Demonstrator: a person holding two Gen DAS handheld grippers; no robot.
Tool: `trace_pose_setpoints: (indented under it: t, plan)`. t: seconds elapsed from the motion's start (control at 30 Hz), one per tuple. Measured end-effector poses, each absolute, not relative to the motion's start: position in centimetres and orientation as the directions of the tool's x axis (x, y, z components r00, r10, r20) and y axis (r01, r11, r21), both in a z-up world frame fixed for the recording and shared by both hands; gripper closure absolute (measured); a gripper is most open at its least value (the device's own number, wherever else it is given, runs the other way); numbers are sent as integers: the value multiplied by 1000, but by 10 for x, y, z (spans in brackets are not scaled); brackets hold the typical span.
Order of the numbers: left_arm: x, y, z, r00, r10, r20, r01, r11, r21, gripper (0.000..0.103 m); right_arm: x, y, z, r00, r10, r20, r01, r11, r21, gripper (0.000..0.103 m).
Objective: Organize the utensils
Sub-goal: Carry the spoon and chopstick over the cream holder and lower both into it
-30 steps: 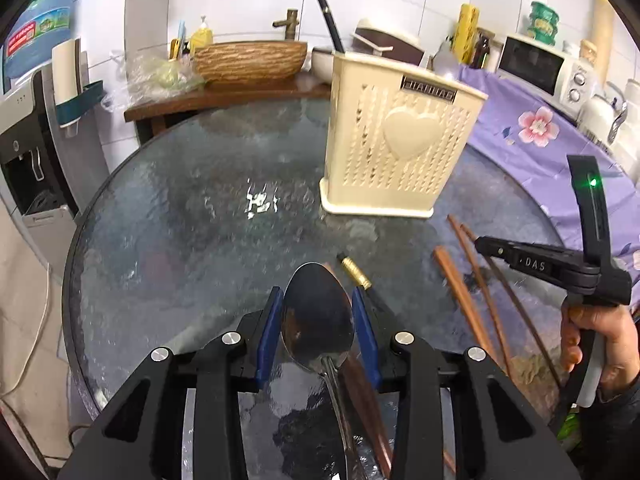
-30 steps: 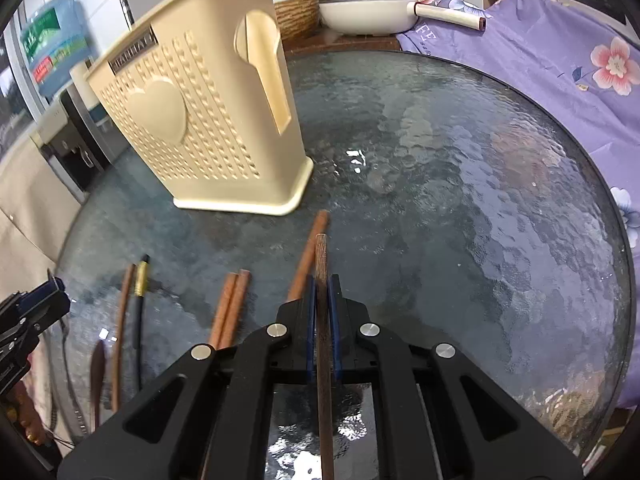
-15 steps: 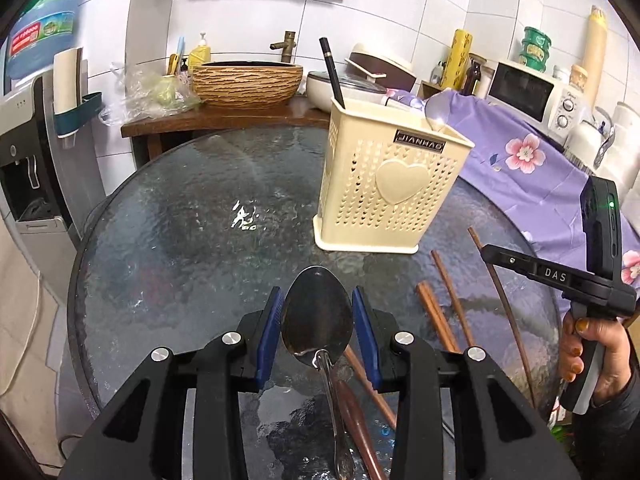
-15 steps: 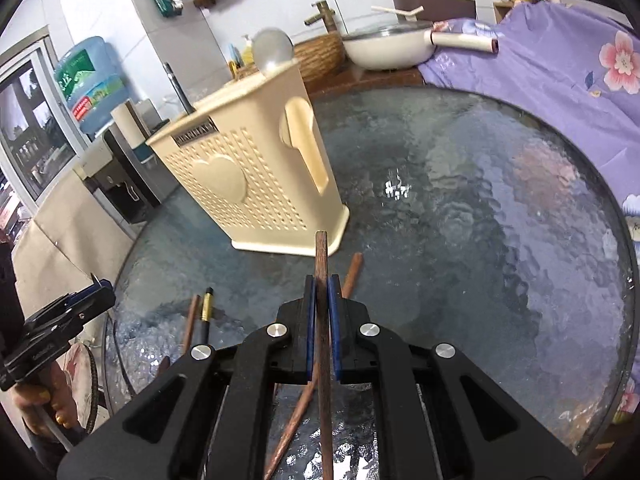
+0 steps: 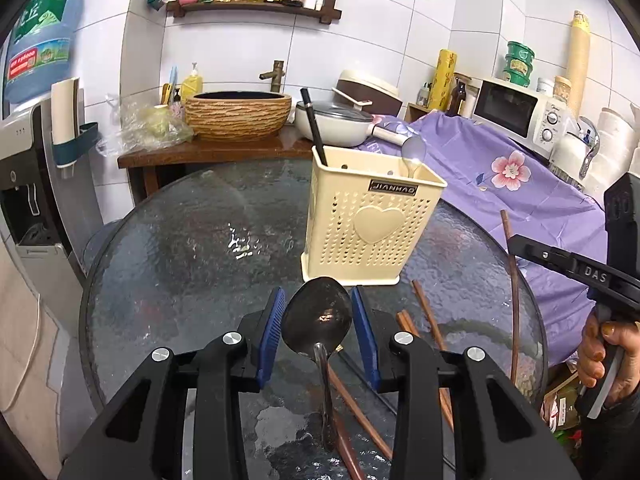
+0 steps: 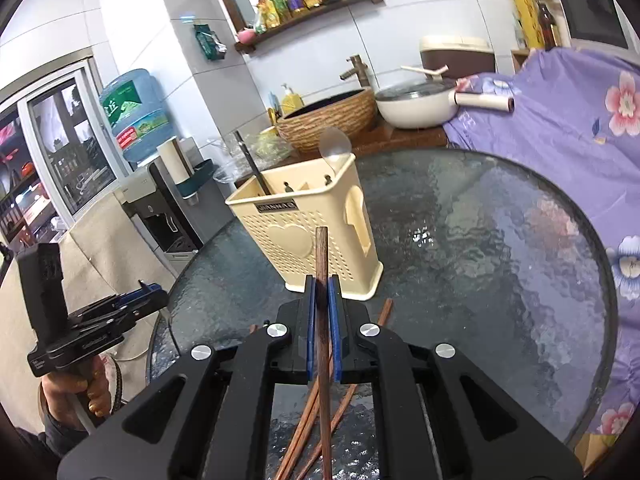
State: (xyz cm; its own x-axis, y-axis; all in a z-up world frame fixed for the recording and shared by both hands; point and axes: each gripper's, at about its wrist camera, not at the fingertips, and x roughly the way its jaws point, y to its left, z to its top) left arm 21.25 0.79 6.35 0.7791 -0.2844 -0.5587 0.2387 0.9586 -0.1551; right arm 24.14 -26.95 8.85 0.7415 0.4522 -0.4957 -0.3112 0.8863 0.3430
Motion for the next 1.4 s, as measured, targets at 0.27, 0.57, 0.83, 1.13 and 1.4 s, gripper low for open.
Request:
trace_pose_setpoints:
  t: [0.27, 0.57, 0.83, 1.13, 1.4]
  plan:
    - [211, 5, 76, 791, -295, -535, 259, 955, -144, 69, 230, -269, 108, 756, 465, -460, -338, 880, 334, 96]
    - [215, 0, 93, 803, -316, -505, 280, 949, -147, 69, 222, -265, 135, 785, 468, -405, -365, 879, 308, 96]
    - [223, -2, 116, 833, -316, -454, 280, 949, -148, 69, 228, -254, 167, 809, 460, -366, -388, 885, 257, 96]
    - [248, -3, 169, 873, -320, -368, 274, 946, -172, 69, 248, -246, 214, 831, 460, -313, -405, 886, 227, 96]
    - [293, -18, 219, 910, -292, -296, 250, 953, -171, 69, 286, -240, 279, 865, 446, -231, -391, 887, 247, 96]
